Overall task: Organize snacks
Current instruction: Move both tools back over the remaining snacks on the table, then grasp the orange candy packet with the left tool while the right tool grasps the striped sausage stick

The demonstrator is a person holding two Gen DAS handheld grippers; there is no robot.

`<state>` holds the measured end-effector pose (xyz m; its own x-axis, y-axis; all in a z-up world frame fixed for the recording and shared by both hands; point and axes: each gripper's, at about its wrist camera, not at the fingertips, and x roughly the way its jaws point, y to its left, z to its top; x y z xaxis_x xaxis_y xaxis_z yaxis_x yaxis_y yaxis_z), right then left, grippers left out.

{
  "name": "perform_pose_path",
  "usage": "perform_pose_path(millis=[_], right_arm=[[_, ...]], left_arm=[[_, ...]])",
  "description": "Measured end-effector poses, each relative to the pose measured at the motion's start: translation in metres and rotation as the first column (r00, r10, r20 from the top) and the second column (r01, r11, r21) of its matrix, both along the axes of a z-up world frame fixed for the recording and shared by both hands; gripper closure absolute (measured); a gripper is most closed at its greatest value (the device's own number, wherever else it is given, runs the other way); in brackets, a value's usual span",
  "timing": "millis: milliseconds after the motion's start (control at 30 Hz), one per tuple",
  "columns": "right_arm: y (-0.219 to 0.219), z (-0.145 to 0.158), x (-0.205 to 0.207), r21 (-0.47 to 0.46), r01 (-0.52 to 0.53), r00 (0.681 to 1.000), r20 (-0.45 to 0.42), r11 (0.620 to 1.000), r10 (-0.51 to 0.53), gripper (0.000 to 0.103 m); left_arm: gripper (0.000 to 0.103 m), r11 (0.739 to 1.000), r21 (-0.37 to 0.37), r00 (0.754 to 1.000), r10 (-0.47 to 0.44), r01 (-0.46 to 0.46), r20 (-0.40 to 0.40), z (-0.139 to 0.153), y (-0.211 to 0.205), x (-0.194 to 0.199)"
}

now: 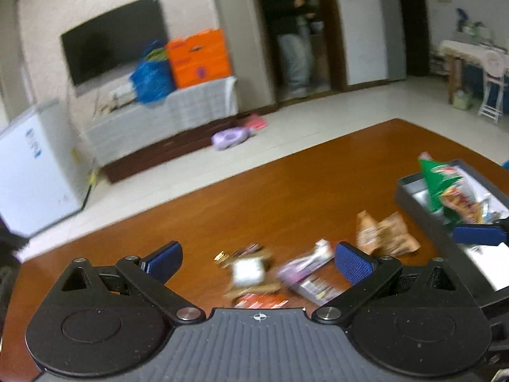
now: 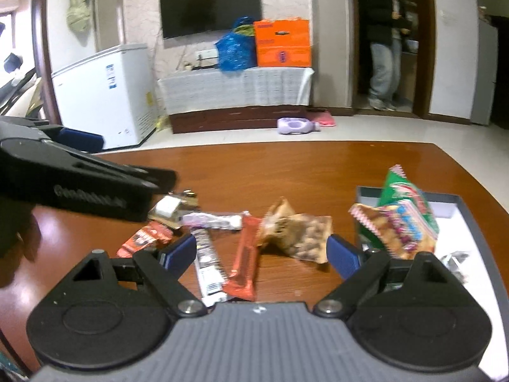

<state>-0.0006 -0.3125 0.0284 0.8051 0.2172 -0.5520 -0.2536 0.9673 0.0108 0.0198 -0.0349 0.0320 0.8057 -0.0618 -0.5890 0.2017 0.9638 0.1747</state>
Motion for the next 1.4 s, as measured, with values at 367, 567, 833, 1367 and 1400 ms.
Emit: perform_pose_path(millis=[367,567,833,1367,1400], right_arm=[[0.037,-0.031,0.014,0.012,-0.081,0.995,-0.05,0.997,0.082,0.013],[0.063,-0.05,0.02,-0.07,-0.152,0.988,0.002,0.986,0.152,0.014],[0.069,-0.061,0.046,-0.046,-0.143,0.99,-0.028,0.989,0.142,0.032],[0.074,-0.083,0.075,-0.06,-0.136,0.988,-0.087,0.989,0.13,0.052],[0.074,-0.084,0.075,-0.067,-0.137,0.988,-0.086,0.988,0.131,0.052]], left_arm=[[0.0,0.997,-0.061,0.982,0.031,-0.043,-0.186,-0.033,0.064,0.01],[0.001,0.998,-0.056,0.956,0.021,-0.039,-0.291,-0.039,0.072,0.016],[0.016,0.997,-0.073,0.934,-0.004,-0.023,-0.357,-0.045,0.068,0.026],[0.032,0.996,-0.079,0.924,0.009,-0.042,-0.382,-0.063,0.052,0.053],[0.032,0.996,-0.079,0.926,0.005,-0.038,-0.378,-0.063,0.052,0.053]])
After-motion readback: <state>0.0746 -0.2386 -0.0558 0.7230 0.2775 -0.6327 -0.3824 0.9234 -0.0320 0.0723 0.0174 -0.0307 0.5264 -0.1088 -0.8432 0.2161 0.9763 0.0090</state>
